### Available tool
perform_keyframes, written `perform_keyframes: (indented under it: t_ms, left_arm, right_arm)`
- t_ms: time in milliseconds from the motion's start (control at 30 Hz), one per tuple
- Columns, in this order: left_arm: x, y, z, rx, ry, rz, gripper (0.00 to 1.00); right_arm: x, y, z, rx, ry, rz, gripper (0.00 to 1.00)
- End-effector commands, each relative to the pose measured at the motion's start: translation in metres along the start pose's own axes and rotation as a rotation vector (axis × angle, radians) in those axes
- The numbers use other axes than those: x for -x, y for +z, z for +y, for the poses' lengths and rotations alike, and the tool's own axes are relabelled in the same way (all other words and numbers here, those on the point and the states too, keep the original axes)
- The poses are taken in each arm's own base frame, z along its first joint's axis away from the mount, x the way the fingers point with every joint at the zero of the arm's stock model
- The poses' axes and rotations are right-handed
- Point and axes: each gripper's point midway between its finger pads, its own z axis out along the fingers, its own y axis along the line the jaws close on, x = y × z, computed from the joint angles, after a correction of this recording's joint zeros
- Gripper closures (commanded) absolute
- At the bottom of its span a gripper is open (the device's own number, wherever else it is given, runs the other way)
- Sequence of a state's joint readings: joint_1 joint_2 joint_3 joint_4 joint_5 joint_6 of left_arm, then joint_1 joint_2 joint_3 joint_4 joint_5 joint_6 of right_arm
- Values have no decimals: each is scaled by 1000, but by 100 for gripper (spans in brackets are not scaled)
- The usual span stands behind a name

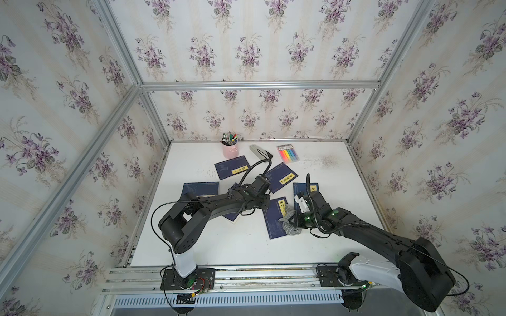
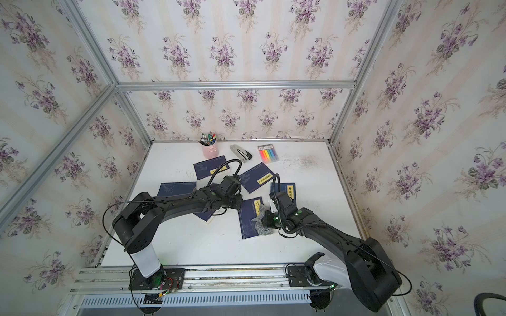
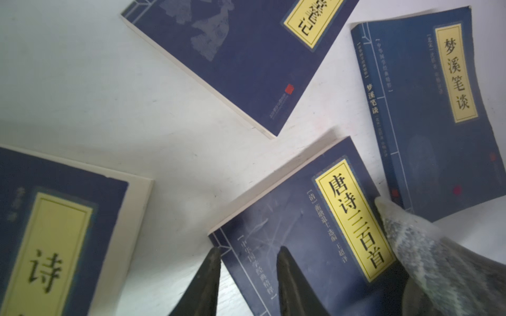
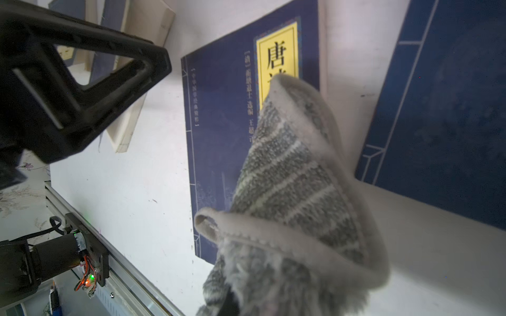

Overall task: Wipe the cover of the book
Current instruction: Wipe the dirt from the cover of the book.

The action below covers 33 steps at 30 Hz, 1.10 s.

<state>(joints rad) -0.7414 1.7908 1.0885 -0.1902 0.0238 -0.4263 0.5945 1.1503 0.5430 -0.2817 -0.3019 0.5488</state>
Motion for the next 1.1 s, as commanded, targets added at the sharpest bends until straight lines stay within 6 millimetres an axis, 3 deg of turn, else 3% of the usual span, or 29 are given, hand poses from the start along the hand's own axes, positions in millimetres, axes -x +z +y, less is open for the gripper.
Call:
perform_keyframes:
  t_ms: [0,133,367,733,1067]
  left_arm:
    - [3,-5,-1,0,67,5,63]
    - [5,-6,-10,-42,109,10,67]
    - [-2,4,-18,-91,174,40,100]
    - [-22,39,-7,-48,191,146,100]
    - [-41,48,3,-65,135,186,100]
  right_arm:
    - [8,-8,4,-4,-18,-36,100]
    - [11,-14,2,-37,-24,-52,100]
    - [9,-10,5,-33,-13,-93,100]
    - [-14,10,14,-74,-41,-89,100]
    - [-24,41,16,-66,-19,-47,100]
